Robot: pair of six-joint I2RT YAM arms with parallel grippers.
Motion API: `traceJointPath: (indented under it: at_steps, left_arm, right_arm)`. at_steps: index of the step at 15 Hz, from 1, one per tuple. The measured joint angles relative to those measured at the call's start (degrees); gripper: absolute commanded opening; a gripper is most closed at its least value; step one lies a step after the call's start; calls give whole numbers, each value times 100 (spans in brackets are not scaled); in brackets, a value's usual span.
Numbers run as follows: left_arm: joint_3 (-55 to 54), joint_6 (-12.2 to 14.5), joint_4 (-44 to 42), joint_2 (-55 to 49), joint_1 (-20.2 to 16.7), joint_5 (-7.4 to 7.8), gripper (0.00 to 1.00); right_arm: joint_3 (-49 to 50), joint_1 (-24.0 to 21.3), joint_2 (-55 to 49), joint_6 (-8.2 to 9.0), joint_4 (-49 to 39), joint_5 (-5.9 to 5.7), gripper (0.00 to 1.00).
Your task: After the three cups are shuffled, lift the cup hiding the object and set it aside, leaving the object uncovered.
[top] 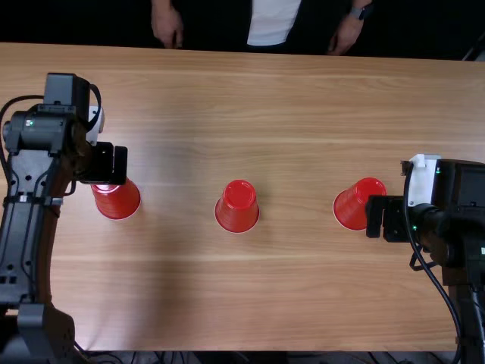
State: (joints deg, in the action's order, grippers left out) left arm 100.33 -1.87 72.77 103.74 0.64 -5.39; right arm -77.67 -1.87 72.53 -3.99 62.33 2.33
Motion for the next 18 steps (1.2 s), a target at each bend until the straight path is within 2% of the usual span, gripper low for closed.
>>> traceJointPath:
  at_steps: [9, 13, 17, 18]
  left_arm:
    - [321, -424, 0, 1023, 13, 4, 100]
    - [323, -461, 7, 1287, 50, 11, 100]
    - [321, -616, 76, 1320, 129, 31, 100]
    - [323, -645, 87, 1320, 164, 33, 91]
  right_arm:
    - [0, 0, 0, 2, 0, 2, 100]
    - [0, 0, 0, 2, 0, 0, 100]
    - [0, 0, 0, 4, 2, 2, 100]
    - [0, 0, 0, 4, 2, 0, 100]
